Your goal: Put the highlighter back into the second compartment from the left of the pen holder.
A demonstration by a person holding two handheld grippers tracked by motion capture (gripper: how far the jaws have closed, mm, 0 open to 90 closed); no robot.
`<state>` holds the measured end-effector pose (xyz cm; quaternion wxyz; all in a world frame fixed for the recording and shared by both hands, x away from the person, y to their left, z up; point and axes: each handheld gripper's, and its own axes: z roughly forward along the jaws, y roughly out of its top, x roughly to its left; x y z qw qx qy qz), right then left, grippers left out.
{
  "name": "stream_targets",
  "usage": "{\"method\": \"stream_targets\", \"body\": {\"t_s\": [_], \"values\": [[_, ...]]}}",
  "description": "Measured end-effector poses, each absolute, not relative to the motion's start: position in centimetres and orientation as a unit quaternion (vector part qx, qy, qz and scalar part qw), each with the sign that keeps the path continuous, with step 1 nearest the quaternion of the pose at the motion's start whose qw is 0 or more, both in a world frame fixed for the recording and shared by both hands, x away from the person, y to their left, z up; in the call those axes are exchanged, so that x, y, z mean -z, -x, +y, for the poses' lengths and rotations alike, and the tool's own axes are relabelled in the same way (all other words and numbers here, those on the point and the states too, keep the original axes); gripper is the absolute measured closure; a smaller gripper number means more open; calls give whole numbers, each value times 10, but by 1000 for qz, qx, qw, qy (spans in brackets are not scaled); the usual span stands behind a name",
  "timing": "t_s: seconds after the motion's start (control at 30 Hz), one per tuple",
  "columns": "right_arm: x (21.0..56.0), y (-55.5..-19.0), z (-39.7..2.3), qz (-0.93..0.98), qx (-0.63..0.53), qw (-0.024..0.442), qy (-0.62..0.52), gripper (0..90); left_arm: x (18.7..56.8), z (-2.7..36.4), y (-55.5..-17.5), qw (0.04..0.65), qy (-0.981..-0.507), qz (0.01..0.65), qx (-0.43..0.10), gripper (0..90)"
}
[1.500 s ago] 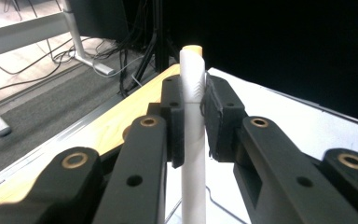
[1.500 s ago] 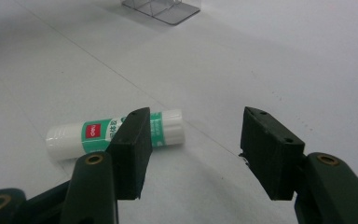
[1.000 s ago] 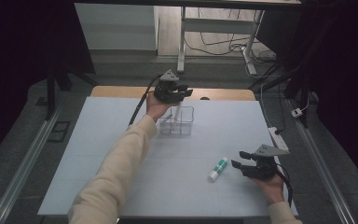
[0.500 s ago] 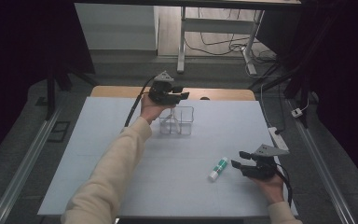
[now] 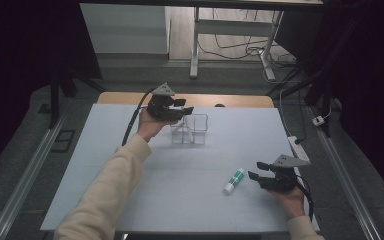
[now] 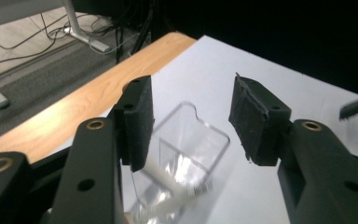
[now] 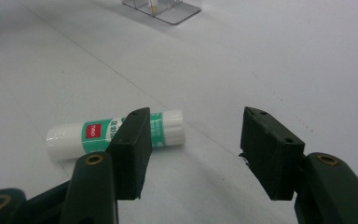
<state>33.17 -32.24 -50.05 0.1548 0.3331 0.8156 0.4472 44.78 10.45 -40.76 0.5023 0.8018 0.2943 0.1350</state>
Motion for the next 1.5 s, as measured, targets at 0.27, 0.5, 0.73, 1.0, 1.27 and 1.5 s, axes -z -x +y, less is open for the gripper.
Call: {"method": "stream_targets", "body": {"t_s": [0.27, 0.5, 0.73, 1.0, 1.27, 1.5], "values": [[500, -333, -323, 814, -449, 153, -335, 420, 414, 120, -421, 501, -804, 296, -122, 445], [500, -333, -324, 814, -450, 151, -334, 413, 418, 128, -399, 481, -818, 288, -132, 405], [500, -334, -324, 815, -451, 152, -332, 406, 425, 142, -378, 479, -817, 294, -129, 385], [499, -333, -323, 816, -454, 151, -325, 396, 441, 164, -351, 478, -811, 312, -124, 377], [498, -332, -322, 821, -456, 149, -309, 360, 459, 183, -323, 452, -819, 330, -126, 357], [498, -332, -321, 823, -459, 149, -301, 339, 474, 200, -301, 445, -816, 348, -123, 349]]}}
